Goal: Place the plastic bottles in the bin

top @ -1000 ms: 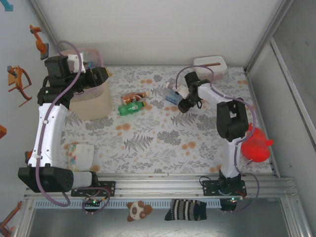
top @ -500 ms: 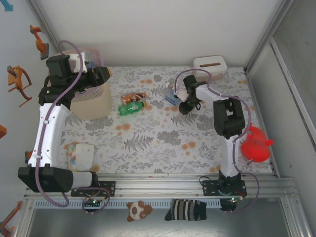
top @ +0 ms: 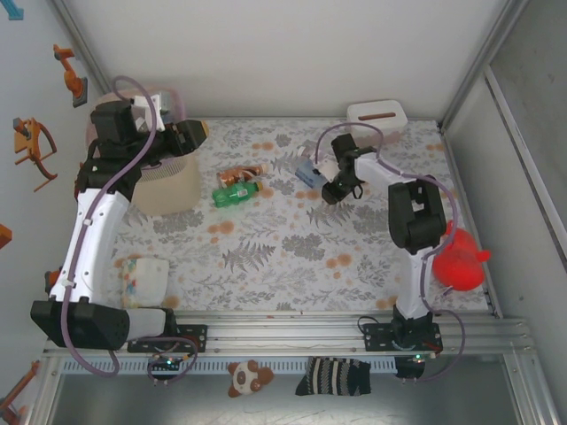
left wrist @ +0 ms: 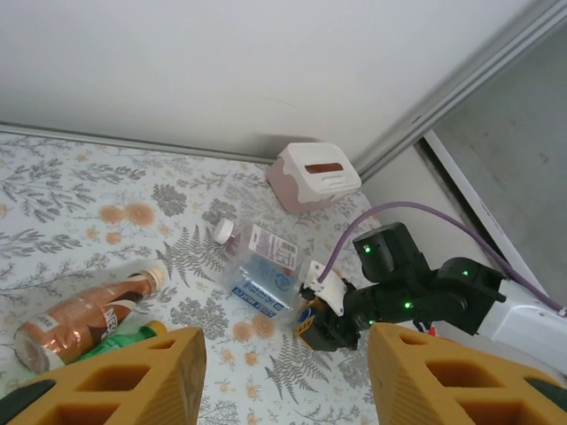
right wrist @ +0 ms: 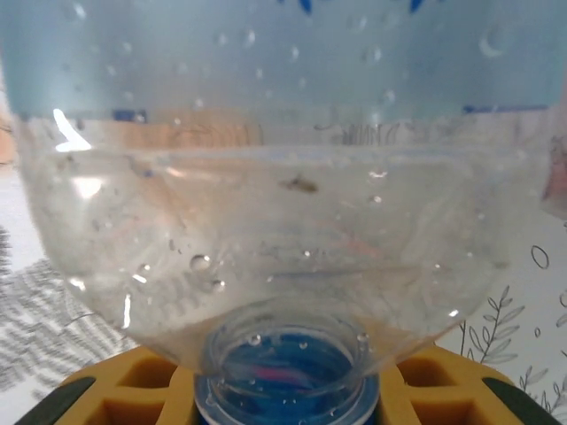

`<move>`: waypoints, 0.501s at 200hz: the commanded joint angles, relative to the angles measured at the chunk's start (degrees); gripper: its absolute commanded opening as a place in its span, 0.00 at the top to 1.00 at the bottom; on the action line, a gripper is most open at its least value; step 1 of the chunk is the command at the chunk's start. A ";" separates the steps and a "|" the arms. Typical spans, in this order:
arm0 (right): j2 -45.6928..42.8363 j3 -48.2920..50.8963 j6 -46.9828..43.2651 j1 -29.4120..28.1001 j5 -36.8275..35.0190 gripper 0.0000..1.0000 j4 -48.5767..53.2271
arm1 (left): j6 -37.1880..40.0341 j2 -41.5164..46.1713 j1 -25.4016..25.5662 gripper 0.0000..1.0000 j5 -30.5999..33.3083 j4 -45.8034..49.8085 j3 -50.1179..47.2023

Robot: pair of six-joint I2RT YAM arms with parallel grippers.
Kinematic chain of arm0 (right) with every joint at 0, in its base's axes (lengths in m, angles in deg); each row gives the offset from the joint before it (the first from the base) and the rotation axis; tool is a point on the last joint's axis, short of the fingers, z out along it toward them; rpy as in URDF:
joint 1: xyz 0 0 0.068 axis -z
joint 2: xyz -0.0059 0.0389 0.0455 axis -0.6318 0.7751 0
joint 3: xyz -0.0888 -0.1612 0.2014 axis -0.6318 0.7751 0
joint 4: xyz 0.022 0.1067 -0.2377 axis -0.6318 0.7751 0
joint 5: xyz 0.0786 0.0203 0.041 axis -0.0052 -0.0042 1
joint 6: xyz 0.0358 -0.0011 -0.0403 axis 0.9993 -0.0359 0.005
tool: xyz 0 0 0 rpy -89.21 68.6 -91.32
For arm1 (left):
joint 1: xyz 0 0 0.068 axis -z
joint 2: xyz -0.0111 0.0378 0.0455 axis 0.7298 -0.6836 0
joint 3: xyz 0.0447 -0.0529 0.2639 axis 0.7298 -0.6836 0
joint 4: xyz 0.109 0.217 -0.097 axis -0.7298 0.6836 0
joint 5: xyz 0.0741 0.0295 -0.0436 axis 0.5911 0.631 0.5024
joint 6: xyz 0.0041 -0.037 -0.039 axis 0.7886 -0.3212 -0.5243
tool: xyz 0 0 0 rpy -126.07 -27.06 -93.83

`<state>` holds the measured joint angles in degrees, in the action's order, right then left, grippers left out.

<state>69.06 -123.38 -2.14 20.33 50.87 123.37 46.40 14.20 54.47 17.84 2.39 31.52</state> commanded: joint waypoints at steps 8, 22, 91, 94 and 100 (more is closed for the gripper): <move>-8.38 2.35 3.80 0.35 5.62 0.78 -2.64 | -0.90 1.74 1.61 0.49 -2.29 -5.53 -1.06; -11.37 3.80 5.32 0.31 8.01 0.78 -3.58 | -0.78 1.82 2.64 0.48 -2.78 -7.78 -1.56; -26.42 7.92 13.83 0.31 26.02 0.78 -11.22 | 1.40 2.65 9.94 0.40 -8.15 -23.04 -4.12; -27.23 8.07 14.35 0.33 26.97 0.79 -11.84 | 1.65 2.62 10.24 0.40 -8.36 -23.69 -4.18; -28.62 8.42 15.46 0.31 28.64 0.78 -13.10 | 2.17 2.68 10.98 0.39 -8.56 -24.98 -4.16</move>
<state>45.38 -116.30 7.76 20.31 69.73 115.70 46.40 14.92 63.36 12.84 -13.76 27.82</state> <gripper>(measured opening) 0.336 0.595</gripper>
